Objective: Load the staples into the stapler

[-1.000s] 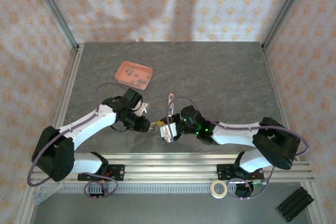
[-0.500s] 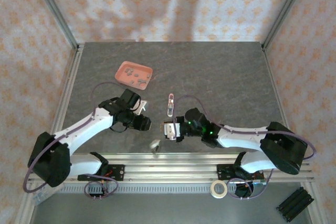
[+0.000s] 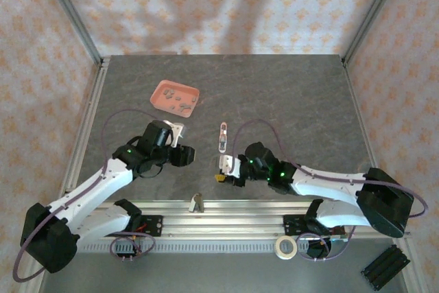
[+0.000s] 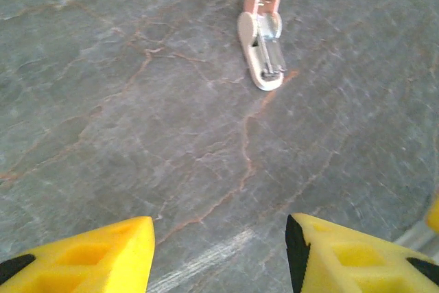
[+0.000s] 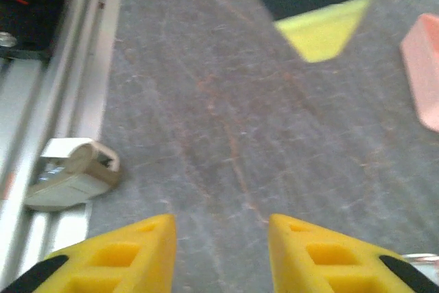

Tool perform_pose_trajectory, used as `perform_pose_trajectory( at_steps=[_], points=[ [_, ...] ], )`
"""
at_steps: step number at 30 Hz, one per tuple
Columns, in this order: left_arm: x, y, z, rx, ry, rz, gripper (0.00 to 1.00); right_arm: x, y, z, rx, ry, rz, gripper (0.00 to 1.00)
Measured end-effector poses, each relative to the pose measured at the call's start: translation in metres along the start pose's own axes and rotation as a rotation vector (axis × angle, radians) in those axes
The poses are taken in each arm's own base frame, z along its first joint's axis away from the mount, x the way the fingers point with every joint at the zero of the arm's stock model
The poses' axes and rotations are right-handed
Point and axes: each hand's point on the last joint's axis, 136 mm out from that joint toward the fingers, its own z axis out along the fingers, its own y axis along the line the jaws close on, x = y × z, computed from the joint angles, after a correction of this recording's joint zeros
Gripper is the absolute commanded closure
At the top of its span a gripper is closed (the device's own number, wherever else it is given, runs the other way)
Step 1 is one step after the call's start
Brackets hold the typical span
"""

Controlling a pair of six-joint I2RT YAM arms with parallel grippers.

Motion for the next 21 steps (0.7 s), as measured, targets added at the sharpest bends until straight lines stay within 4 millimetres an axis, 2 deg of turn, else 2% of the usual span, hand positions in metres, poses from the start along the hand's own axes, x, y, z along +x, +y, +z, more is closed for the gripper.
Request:
perform_pose_trajectory(
  at_steps=[3, 6, 12, 17, 21],
  points=[
    [-0.001, 0.006, 0.003, -0.035, -0.003, -0.028, 0.46, -0.002, 0.021, 0.001, -0.09, 0.021, -0.003, 0.43],
    [0.0, 0.014, 0.006, -0.071, 0.004, -0.054, 0.46, -0.01, 0.034, 0.009, -0.167, 0.033, 0.041, 0.37],
    [-0.003, 0.029, 0.006, -0.132, -0.009, -0.112, 0.46, -0.034, 0.058, 0.047, -0.289, 0.082, 0.231, 0.35],
    [-0.009, 0.043, 0.0, -0.157, -0.052, -0.19, 0.46, -0.023, 0.069, 0.066, -0.316, 0.179, 0.399, 0.34],
    [-0.007, 0.056, -0.003, -0.179, -0.068, -0.254, 0.46, -0.015, 0.071, 0.079, -0.317, 0.245, 0.486, 0.36]
  ],
)
